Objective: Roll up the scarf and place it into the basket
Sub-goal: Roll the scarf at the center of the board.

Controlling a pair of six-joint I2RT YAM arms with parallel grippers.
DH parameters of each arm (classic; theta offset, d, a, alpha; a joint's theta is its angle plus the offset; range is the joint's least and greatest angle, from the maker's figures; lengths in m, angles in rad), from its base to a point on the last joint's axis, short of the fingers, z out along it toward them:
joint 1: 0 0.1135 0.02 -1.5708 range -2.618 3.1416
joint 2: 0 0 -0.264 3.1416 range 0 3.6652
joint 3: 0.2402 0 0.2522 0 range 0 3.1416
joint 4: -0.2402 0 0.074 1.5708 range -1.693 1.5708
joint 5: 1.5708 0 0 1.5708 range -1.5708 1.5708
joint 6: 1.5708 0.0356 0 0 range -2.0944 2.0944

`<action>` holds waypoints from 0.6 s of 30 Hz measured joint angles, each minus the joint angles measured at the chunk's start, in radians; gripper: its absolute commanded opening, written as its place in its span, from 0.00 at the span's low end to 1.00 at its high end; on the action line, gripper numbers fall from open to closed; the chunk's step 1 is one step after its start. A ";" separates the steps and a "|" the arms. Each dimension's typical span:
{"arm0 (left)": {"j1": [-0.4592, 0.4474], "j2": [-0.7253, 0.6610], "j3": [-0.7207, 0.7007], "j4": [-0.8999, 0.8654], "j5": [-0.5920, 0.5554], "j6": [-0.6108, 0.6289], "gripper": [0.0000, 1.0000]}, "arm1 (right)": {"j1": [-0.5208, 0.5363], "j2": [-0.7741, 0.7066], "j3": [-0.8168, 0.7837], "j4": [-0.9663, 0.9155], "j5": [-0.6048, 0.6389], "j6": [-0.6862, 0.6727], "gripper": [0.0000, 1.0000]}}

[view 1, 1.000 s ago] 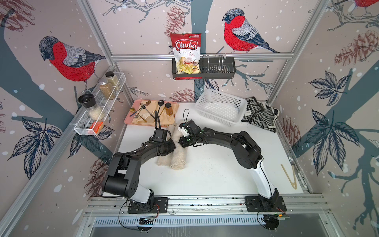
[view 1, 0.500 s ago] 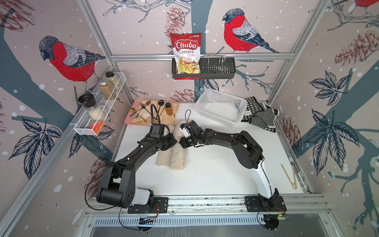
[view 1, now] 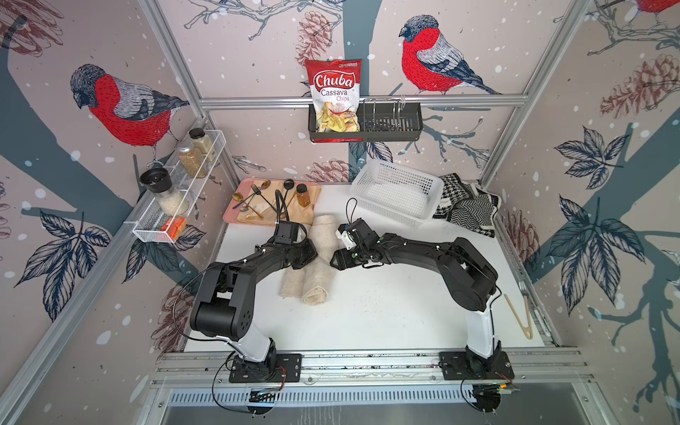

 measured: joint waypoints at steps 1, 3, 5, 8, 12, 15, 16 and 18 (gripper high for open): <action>0.004 -0.004 -0.006 0.000 -0.010 -0.002 0.09 | -0.004 0.000 -0.008 0.002 0.000 0.001 0.73; 0.016 -0.012 -0.023 0.003 -0.027 -0.011 0.09 | -0.005 0.009 -0.014 0.005 -0.010 0.012 0.74; 0.026 -0.012 -0.035 0.014 -0.033 -0.021 0.08 | -0.005 0.025 -0.014 0.027 -0.028 0.026 0.74; 0.035 -0.002 -0.055 0.045 -0.031 -0.026 0.08 | -0.012 0.053 -0.008 0.082 -0.075 0.040 0.74; 0.041 0.036 -0.072 0.106 -0.010 -0.028 0.07 | -0.020 0.087 0.006 0.153 -0.141 0.078 0.75; 0.045 0.067 -0.073 0.161 0.015 -0.028 0.07 | -0.019 0.111 0.016 0.204 -0.177 0.105 0.75; 0.045 0.073 -0.073 0.176 0.023 -0.028 0.07 | -0.020 0.120 0.016 0.226 -0.192 0.111 0.75; 0.046 0.080 -0.072 0.196 0.033 -0.028 0.07 | -0.020 0.138 0.018 0.275 -0.221 0.137 0.75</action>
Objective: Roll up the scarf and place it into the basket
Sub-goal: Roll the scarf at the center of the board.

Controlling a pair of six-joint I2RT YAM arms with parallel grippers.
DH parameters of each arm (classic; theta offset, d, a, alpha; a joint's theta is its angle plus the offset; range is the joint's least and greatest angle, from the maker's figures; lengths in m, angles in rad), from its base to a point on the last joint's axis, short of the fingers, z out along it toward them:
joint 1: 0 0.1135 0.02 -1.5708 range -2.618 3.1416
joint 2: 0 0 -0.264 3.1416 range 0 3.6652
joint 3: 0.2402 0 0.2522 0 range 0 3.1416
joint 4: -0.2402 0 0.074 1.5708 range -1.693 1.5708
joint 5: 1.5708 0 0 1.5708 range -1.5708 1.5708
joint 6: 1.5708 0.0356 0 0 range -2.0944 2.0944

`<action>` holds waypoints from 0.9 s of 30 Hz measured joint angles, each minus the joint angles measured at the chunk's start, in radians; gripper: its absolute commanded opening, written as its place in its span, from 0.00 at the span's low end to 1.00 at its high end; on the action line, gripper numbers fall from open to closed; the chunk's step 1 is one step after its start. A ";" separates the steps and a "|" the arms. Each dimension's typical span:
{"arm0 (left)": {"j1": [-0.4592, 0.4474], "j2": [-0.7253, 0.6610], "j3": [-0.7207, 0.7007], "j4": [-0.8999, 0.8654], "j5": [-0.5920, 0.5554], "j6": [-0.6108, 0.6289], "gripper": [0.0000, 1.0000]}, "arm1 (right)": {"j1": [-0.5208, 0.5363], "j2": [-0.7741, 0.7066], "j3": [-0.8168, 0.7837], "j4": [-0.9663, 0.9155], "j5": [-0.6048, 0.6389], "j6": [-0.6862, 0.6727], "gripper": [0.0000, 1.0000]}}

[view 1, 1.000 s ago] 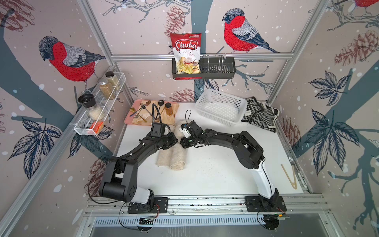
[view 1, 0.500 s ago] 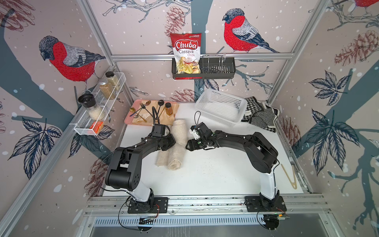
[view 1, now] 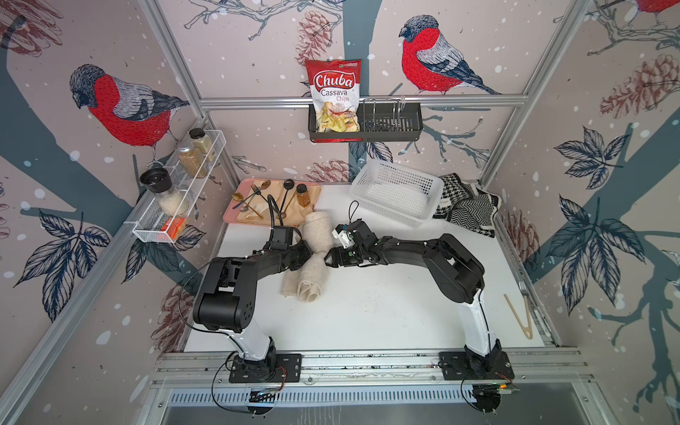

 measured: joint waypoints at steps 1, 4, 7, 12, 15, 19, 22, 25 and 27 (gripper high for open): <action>0.000 0.001 0.000 0.005 0.003 0.001 0.07 | 0.000 0.010 0.002 0.022 -0.014 0.017 0.74; 0.001 -0.001 -0.005 0.017 0.010 0.003 0.06 | 0.002 0.042 0.014 0.082 -0.055 0.056 0.66; 0.003 -0.014 -0.026 0.040 0.015 0.002 0.06 | 0.008 0.070 0.023 0.120 -0.084 0.103 0.30; -0.001 -0.077 -0.066 0.053 0.010 -0.013 0.06 | 0.009 0.073 0.013 0.110 -0.095 0.152 0.00; -0.002 -0.109 -0.072 0.011 0.012 -0.014 0.07 | 0.008 0.040 0.004 0.034 -0.056 0.132 0.00; -0.008 -0.161 -0.074 -0.076 0.044 -0.014 0.10 | 0.003 -0.054 -0.019 -0.138 0.068 0.060 0.00; -0.010 -0.195 -0.074 -0.139 0.063 -0.008 0.11 | -0.014 -0.142 -0.075 -0.257 0.165 0.004 0.00; -0.010 -0.228 -0.074 -0.183 0.066 -0.007 0.11 | -0.029 -0.215 -0.100 -0.390 0.266 -0.046 0.00; -0.015 -0.246 -0.073 -0.200 0.074 -0.008 0.11 | -0.025 -0.243 -0.100 -0.451 0.326 -0.074 0.00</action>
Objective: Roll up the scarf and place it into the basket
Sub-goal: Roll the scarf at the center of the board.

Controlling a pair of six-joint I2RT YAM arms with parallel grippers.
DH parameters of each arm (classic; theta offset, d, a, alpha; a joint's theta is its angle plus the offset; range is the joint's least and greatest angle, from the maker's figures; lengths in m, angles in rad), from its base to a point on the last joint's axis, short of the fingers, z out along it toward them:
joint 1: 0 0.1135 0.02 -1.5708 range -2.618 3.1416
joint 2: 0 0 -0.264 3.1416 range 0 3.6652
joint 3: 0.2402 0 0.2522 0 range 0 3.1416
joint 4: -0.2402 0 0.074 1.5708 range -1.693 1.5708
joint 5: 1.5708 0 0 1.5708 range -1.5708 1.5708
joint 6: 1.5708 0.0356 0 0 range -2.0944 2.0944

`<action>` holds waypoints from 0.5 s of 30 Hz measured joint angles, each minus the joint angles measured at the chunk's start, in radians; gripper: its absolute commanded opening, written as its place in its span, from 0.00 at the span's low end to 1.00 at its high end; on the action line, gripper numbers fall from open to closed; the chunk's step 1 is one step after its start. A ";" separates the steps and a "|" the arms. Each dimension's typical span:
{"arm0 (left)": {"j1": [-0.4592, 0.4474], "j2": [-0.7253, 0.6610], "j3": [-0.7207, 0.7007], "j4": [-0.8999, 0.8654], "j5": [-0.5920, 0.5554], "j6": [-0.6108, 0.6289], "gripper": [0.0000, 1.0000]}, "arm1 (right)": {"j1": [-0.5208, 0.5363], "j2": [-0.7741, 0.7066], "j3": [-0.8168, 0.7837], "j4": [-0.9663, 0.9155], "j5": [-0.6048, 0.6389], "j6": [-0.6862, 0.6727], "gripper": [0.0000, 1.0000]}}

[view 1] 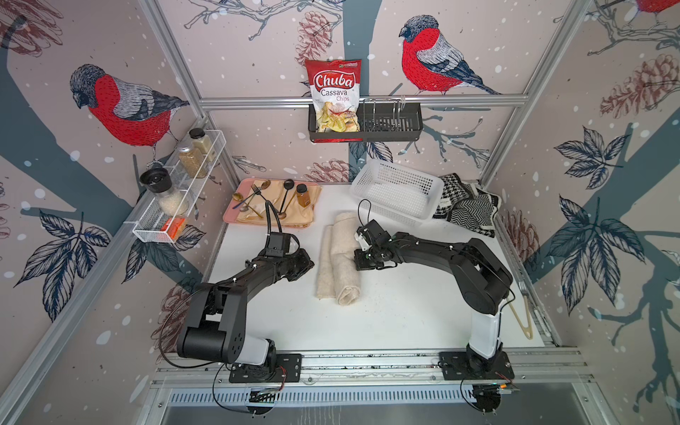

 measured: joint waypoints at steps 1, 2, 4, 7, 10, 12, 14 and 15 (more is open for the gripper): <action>-0.001 -0.006 0.000 -0.005 0.005 0.000 0.11 | 0.009 -0.010 0.009 -0.037 0.026 -0.016 0.00; -0.003 -0.011 0.000 -0.005 0.011 0.000 0.11 | 0.021 -0.012 0.026 -0.074 0.056 -0.030 0.00; -0.006 -0.013 0.001 -0.005 0.019 0.000 0.11 | 0.045 -0.009 0.068 -0.135 0.109 -0.051 0.00; -0.016 -0.013 0.002 -0.005 0.023 0.000 0.11 | 0.077 0.029 0.163 -0.227 0.192 -0.075 0.00; -0.029 -0.014 0.002 -0.004 0.027 -0.001 0.12 | 0.102 0.105 0.272 -0.331 0.267 -0.098 0.00; -0.043 -0.027 0.002 -0.002 0.032 -0.012 0.11 | 0.109 0.164 0.352 -0.405 0.309 -0.116 0.00; -0.058 -0.050 0.002 0.013 0.052 -0.016 0.12 | 0.116 0.218 0.430 -0.471 0.344 -0.123 0.00; -0.062 -0.059 0.002 0.026 0.064 -0.019 0.12 | 0.118 0.234 0.457 -0.494 0.357 -0.129 0.00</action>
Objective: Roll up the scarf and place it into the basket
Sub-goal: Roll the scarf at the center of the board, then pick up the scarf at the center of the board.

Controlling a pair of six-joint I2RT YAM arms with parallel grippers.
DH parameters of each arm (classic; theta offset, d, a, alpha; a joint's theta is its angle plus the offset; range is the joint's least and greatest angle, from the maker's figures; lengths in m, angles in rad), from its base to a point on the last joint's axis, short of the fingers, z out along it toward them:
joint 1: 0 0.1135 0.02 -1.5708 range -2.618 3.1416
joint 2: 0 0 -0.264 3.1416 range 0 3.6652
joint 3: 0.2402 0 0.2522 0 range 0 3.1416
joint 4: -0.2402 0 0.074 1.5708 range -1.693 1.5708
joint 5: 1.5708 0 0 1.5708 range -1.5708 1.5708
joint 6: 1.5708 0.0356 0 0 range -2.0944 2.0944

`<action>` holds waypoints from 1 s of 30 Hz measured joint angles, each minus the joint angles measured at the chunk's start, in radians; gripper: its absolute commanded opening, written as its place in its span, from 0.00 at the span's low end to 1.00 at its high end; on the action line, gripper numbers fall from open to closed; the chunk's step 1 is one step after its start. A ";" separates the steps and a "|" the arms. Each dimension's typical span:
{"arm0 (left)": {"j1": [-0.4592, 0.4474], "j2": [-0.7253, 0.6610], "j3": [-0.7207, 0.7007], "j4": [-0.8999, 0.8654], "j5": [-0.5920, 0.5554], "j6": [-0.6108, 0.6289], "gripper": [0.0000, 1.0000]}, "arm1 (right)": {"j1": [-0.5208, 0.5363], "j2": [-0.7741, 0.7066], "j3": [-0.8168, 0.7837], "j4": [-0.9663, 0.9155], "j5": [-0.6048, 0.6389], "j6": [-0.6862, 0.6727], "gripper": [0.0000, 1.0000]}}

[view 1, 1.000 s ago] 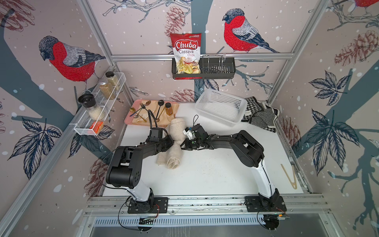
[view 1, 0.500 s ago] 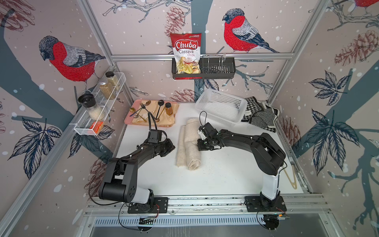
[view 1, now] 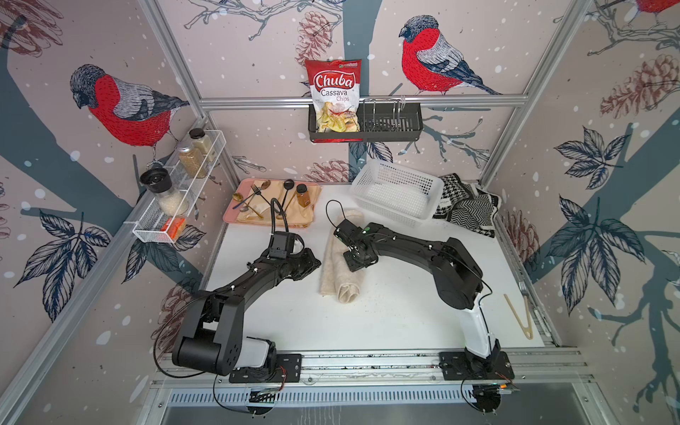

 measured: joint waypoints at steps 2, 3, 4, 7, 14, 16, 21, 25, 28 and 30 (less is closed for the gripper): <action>-0.007 -0.019 0.000 0.043 0.032 -0.030 0.12 | 0.009 0.031 0.063 -0.056 0.021 -0.014 0.00; -0.010 -0.025 0.002 0.066 0.044 -0.039 0.12 | 0.013 0.040 0.087 -0.074 0.027 -0.015 0.00; -0.019 -0.027 0.012 0.080 0.054 -0.052 0.12 | 0.018 0.050 0.114 -0.093 0.032 -0.016 0.00; -0.050 -0.004 0.053 0.127 0.071 -0.061 0.12 | 0.025 0.069 0.183 -0.137 0.035 -0.020 0.00; -0.055 0.130 0.059 0.238 0.087 -0.102 0.12 | 0.038 0.084 0.273 -0.193 0.022 -0.040 0.13; -0.055 0.158 0.064 0.250 0.087 -0.105 0.12 | 0.040 0.085 0.284 -0.200 0.006 -0.042 0.22; -0.055 0.219 0.081 0.289 0.078 -0.112 0.12 | 0.038 0.084 0.306 -0.197 -0.045 -0.051 0.42; -0.050 0.271 0.084 0.308 0.067 -0.112 0.11 | 0.016 0.043 0.249 -0.131 -0.134 -0.063 0.52; -0.045 0.303 0.082 0.332 0.063 -0.112 0.11 | -0.034 -0.028 0.136 -0.050 -0.192 -0.053 0.58; -0.041 0.325 0.079 0.346 0.062 -0.112 0.11 | -0.070 -0.073 0.064 0.008 -0.235 -0.037 0.62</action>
